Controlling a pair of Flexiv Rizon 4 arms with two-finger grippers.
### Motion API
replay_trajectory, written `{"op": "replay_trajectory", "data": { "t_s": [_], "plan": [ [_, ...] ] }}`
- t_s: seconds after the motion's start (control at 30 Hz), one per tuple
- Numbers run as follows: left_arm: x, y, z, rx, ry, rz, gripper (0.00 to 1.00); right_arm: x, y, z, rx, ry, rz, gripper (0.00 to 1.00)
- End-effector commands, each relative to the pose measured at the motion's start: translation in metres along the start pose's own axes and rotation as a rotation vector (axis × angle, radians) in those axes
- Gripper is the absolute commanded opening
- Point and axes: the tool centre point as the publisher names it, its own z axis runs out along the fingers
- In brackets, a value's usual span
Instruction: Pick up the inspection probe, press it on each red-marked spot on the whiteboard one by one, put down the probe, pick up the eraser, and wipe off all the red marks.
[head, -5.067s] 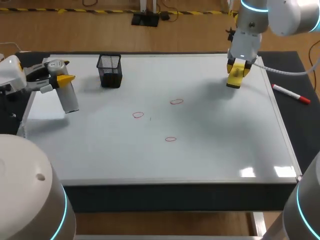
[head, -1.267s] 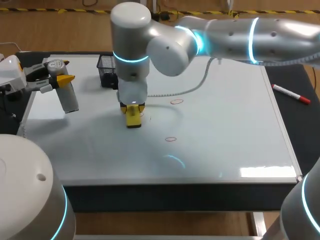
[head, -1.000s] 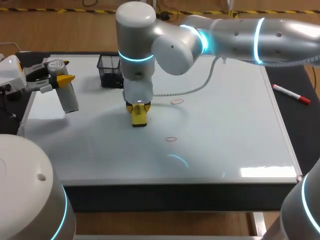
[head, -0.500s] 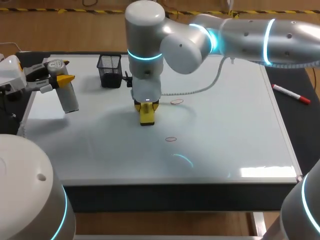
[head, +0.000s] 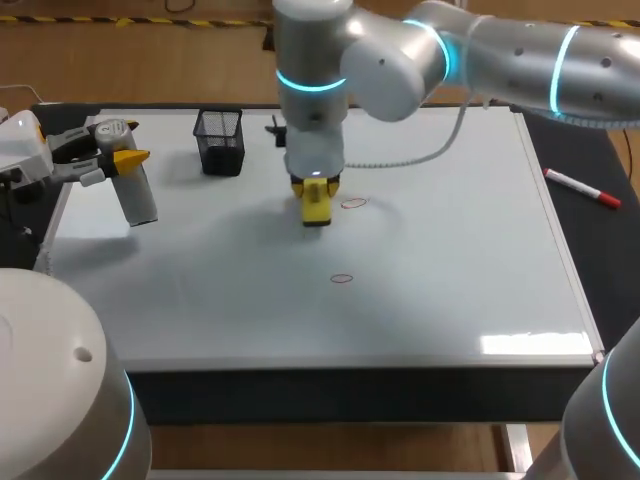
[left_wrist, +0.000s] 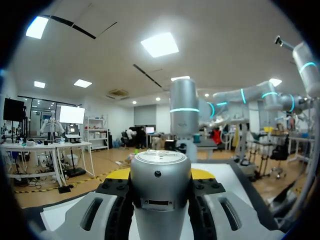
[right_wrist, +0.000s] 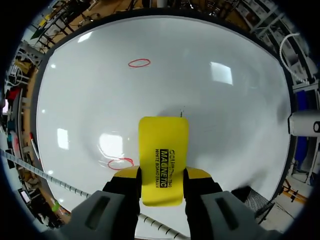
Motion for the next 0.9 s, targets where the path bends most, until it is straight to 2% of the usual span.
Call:
{"op": "replay_trajectory", "data": {
  "t_s": [0.03, 0.17, 0.6, 0.77, 0.9],
  "plan": [
    [0.001, -0.001, 0.000, 0.001, -0.002, 0.001, 0.00, 0.034, -0.006, -0.011, 0.007, -0.027, 0.035, 0.00],
    [0.001, -0.001, 0.000, 0.001, -0.002, 0.001, 0.00, 0.067, -0.020, -0.014, 0.005, -0.035, 0.101, 0.00],
    [0.001, -0.001, 0.000, 0.001, -0.002, 0.001, 0.00, 0.175, -0.063, -0.020, 0.015, 0.012, 0.285, 0.00],
    [0.001, -0.001, 0.000, 0.001, -0.002, 0.001, 0.00, 0.205, -0.077, -0.018, 0.008, 0.012, 0.332, 0.00],
    [0.001, -0.001, 0.000, 0.001, -0.002, 0.001, 0.00, 0.221, -0.088, -0.015, 0.002, 0.018, 0.360, 0.00]
  ]
}}
